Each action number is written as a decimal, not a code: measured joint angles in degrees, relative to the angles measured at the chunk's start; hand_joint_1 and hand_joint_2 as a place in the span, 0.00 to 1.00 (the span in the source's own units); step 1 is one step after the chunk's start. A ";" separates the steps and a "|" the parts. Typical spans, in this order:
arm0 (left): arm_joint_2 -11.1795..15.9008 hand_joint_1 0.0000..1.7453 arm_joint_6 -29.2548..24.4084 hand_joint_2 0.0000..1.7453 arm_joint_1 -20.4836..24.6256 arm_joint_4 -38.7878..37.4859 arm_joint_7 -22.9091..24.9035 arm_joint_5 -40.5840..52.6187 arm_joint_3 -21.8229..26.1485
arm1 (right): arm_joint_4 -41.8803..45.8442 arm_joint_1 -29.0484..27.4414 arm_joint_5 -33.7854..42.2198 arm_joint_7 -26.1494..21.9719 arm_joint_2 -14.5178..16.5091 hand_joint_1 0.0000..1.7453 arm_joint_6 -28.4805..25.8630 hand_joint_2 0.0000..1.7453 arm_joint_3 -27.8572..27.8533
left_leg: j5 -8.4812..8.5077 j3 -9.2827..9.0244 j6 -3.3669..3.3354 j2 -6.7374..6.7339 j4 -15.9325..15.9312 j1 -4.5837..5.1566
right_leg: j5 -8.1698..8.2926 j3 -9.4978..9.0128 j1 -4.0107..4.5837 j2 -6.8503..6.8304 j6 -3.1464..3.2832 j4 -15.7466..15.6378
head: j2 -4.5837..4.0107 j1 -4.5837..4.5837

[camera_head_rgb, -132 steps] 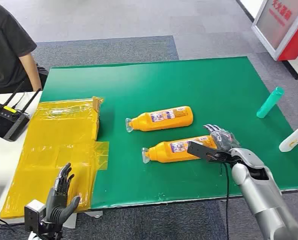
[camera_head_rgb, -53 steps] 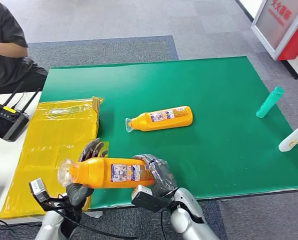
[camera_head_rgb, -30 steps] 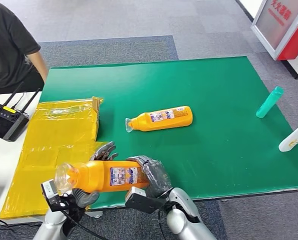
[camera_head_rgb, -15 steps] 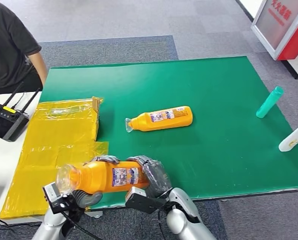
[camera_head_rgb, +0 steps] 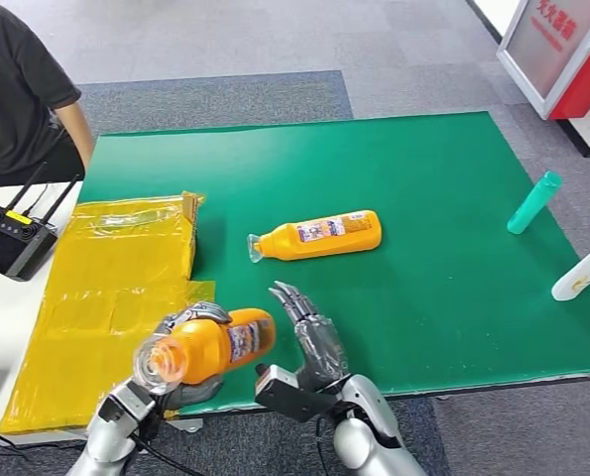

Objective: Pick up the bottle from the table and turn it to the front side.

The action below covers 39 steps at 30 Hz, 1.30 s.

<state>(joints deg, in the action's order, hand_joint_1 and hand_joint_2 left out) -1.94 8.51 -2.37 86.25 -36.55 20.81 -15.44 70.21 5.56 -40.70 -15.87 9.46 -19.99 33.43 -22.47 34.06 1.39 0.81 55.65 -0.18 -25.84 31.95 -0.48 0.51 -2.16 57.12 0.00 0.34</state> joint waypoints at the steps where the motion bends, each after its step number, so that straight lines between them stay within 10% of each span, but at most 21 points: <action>1: 0.04 1.00 -3.13 1.00 -0.36 0.90 0.89 2.39 0.54 | 0.72 -0.47 0.40 0.16 -0.12 0.00 -0.09 1.00 -0.67 | 0.00 0.00 0.00 0.00 0.00 0.00 | 0.00 0.00 0.00 0.00 0.00 0.00 | 0.00 -0.01; 11: 2.62 1.00 -24.05 1.00 -1.12 8.13 17.01 31.34 3.05 | 7.15 -5.14 2.23 -0.04 -0.62 0.00 0.98 1.00 -6.01 | 0.00 0.00 0.01 0.00 0.00 -0.01 | -0.01 0.02 0.01 0.00 0.01 0.00 | 0.00 -0.02; 22: 7.70 1.00 -17.24 1.00 3.33 7.08 34.01 49.09 1.42 | 10.42 -6.77 2.15 -0.14 -0.61 0.00 2.60 1.00 -8.77 | 0.02 -0.01 0.03 0.00 0.00 -0.01 | 0.01 0.03 0.00 0.00 0.02 0.00 | 0.00 -0.01; 39: 9.35 1.00 -13.14 1.00 14.22 -14.33 41.64 59.19 -4.94 | 10.87 -7.55 4.60 -1.51 -0.31 0.00 6.06 1.00 -9.56 | 0.02 0.01 0.04 0.00 0.00 -0.01 | 0.01 0.05 0.00 0.01 0.02 0.00 | 0.00 -0.01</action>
<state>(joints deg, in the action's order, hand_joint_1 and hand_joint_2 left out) 7.41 -4.63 11.85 71.92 5.10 80.00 -20.38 81.09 -1.99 -36.10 -17.38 9.16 -13.93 23.87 -22.45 34.07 1.42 0.81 55.65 -0.19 -25.83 32.00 -0.48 0.52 -2.13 57.12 0.00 0.33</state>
